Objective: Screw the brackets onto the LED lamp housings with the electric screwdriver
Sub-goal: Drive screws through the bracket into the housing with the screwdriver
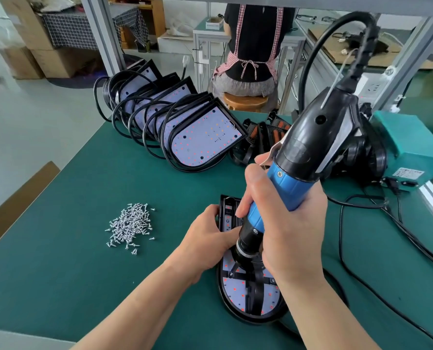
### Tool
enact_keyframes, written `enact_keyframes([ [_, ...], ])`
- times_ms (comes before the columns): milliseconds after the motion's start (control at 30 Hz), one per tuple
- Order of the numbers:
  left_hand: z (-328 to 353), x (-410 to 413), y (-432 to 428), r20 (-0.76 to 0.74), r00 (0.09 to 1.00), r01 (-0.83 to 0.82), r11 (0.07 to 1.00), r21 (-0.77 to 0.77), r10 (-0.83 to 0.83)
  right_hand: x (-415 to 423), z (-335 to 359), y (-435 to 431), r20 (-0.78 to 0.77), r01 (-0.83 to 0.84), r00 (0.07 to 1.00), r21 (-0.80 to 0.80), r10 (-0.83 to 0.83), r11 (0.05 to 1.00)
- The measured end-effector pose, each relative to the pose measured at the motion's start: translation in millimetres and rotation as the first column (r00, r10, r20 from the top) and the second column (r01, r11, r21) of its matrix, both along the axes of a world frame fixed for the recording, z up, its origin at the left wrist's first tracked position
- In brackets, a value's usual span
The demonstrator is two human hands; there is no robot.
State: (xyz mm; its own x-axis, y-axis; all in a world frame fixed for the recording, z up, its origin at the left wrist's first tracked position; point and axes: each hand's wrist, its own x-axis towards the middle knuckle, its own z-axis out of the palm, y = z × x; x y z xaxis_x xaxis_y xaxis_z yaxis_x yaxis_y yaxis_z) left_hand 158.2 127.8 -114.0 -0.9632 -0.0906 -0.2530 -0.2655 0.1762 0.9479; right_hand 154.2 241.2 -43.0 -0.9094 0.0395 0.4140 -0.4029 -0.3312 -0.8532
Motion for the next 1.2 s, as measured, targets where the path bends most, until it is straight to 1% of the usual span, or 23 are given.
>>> enact_keyframes([
  [133, 0.3, -0.5, 0.3, -0.015, 1.0, 0.003, 0.999, -0.033, -0.003, 5.1, 0.3, 1.1, -0.041, -0.061, 0.997, 0.031, 0.063, 0.998],
  [233, -0.3, -0.7, 1.2, -0.031, 0.999, 0.021, 0.999, -0.036, -0.022, 8.0, -1.2, -0.9, -0.024, -0.09, 0.996, 0.056, 0.091, 0.994],
  [367, -1.8, 2.3, 1.1, -0.021, 1.0, -0.013, 0.998, -0.069, 0.011, 7.4, -3.5, -2.9, 0.017, -0.104, 0.994, 0.084, 0.103, 0.991],
  [467, 0.9, 3.4, 4.0, 0.004, 1.0, 0.019, 0.997, -0.075, -0.019, 0.7, -2.7, 4.6, 0.034, -0.229, 0.973, 0.138, 0.226, 0.964],
  [533, 0.4, 3.3, 4.0, 0.009, 0.999, 0.035, 0.994, -0.101, -0.034, -3.9, -3.3, 10.1, 0.0, -0.309, 0.95, 0.16, 0.313, 0.938],
  [633, 0.4, 3.4, 2.5, 0.022, 0.998, 0.059, 0.992, -0.116, -0.057, -6.4, 1.2, 12.7, -0.052, -0.395, 0.914, 0.108, 0.402, 0.912],
  [733, -4.8, -0.1, -3.0, 0.019, 0.998, 0.058, 0.988, -0.141, -0.055, -10.9, 16.2, 14.4, -0.077, -0.466, 0.884, -0.074, 0.461, 0.882],
  [767, -4.2, 0.3, -4.0, 0.015, 0.999, 0.052, 0.988, -0.144, -0.051, -12.9, 21.6, 15.6, -0.088, -0.463, 0.886, -0.119, 0.455, 0.878],
  [833, -2.9, 3.4, -5.2, 0.012, 0.999, 0.047, 0.981, -0.189, -0.045, -16.9, 31.1, 19.5, -0.1, -0.41, 0.911, -0.139, 0.4, 0.901],
  [900, 1.5, 9.8, -10.6, -0.011, 0.999, 0.033, 0.947, -0.32, -0.039, -20.4, 35.1, 26.2, -0.081, -0.316, 0.948, -0.149, 0.307, 0.937],
  [1000, 9.8, 18.8, -44.4, -0.128, 0.992, -0.078, 0.868, -0.49, 0.016, -25.1, 27.8, 41.1, -0.03, -0.175, 0.985, -0.199, 0.173, 0.964],
  [1067, 16.9, 28.2, -79.7, -0.165, 0.986, -0.121, 0.773, -0.622, 0.021, -25.5, 21.1, 50.6, 0.003, -0.117, 0.993, -0.229, 0.121, 0.966],
  [1100, 19.4, 34.2, -96.7, -0.146, 0.989, -0.119, 0.726, -0.678, 0.025, -25.2, 19.1, 54.2, 0.021, -0.092, 0.995, -0.243, 0.1, 0.966],
  [1200, 21.2, 49.0, -126.8, -0.072, 0.997, -0.073, 0.652, -0.754, 0.028, -25.9, 14.6, 61.7, 0.057, -0.034, 0.997, -0.283, 0.052, 0.958],
])
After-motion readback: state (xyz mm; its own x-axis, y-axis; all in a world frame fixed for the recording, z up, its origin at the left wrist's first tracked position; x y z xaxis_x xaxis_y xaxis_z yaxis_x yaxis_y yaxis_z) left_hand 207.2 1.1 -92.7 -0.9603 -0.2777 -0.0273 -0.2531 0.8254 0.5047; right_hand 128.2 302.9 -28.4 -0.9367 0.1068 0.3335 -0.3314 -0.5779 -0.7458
